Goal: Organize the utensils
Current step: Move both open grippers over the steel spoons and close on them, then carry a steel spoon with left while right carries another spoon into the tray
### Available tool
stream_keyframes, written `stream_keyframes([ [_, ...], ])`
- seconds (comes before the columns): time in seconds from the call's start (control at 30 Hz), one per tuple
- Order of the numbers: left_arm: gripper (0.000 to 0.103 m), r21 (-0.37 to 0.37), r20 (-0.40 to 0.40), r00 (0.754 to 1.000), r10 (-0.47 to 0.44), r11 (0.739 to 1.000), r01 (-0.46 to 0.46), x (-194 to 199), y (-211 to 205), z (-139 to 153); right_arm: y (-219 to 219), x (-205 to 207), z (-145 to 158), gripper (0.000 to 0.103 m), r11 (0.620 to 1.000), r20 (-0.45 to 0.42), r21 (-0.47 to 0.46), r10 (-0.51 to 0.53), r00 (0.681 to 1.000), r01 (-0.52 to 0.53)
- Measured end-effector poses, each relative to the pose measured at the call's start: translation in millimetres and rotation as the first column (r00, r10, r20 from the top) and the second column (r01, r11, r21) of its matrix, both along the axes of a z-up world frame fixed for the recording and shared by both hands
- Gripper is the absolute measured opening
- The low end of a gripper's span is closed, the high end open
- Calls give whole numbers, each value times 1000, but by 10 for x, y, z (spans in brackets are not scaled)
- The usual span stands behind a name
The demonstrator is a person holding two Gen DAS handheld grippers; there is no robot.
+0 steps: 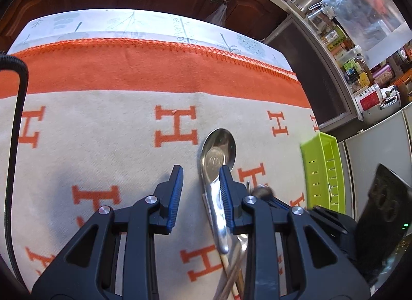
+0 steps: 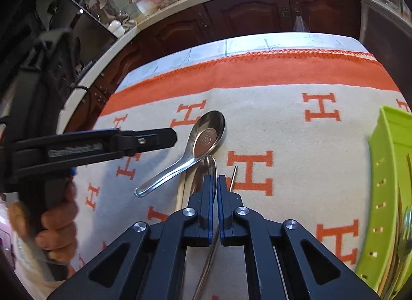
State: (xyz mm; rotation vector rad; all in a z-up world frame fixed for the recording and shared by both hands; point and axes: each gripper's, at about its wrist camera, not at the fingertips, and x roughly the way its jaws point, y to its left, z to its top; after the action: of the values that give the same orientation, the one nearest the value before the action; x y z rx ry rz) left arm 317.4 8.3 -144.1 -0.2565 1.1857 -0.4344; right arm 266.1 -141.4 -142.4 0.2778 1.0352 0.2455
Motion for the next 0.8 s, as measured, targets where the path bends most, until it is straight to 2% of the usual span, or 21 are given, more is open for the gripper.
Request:
stream_keyframes([
  [0.27, 26, 36, 9, 1000, 3, 999, -4, 98, -253, -154, -234, -294, 214, 3, 1000, 34, 30, -7, 999, 6],
  [0.6, 25, 151, 81, 997, 7, 988, -19, 128, -550, -184, -330, -533, 304, 3, 999, 73, 32, 11, 997, -14],
  [0.63, 23, 172, 89, 996, 5, 985, -21, 120, -582, -183, -345, -549, 302, 3, 999, 72, 39, 10, 997, -12],
  [0.7, 4, 213, 105, 995, 6, 977, -28, 103, -642, -196, -388, -578, 301, 3, 998, 71, 56, 3, 997, -7],
  [0.8, 1, 176, 100, 994, 36, 983, -53, 97, -613, -199, -465, -636, 320, 3, 997, 78, 73, -9, 997, 3],
])
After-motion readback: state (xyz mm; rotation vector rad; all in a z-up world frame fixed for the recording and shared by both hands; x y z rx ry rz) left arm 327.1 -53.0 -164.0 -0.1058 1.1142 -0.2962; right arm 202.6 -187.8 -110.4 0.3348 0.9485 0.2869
